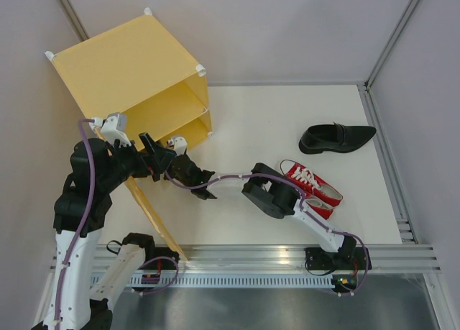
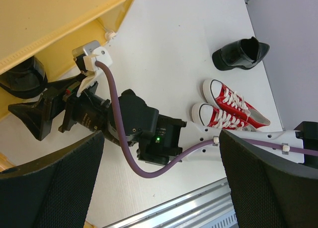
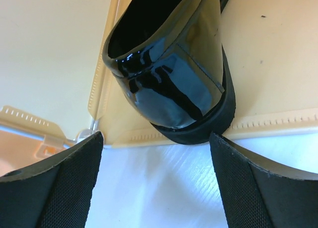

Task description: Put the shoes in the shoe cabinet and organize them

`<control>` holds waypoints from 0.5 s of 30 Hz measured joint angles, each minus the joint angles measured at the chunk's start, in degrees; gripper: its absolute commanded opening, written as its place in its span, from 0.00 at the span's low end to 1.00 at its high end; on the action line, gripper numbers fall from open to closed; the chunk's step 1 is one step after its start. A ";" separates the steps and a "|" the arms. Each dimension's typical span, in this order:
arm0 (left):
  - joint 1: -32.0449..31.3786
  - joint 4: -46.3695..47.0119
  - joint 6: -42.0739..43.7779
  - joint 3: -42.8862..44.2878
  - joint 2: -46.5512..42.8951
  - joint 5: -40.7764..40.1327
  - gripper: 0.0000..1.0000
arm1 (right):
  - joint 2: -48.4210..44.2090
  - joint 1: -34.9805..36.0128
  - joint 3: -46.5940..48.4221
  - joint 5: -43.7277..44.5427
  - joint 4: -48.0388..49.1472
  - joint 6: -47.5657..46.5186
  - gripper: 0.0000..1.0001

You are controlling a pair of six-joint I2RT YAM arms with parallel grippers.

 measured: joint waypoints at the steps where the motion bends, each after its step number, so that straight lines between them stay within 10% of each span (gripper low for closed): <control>1: 0.00 0.00 0.00 0.00 0.00 0.00 0.99 | -0.04 0.00 -0.09 -0.15 0.02 -0.02 0.91; 15: 0.00 -0.07 0.02 0.00 -0.07 -0.55 1.00 | -13.88 -2.12 -16.37 0.98 -0.42 -1.01 0.96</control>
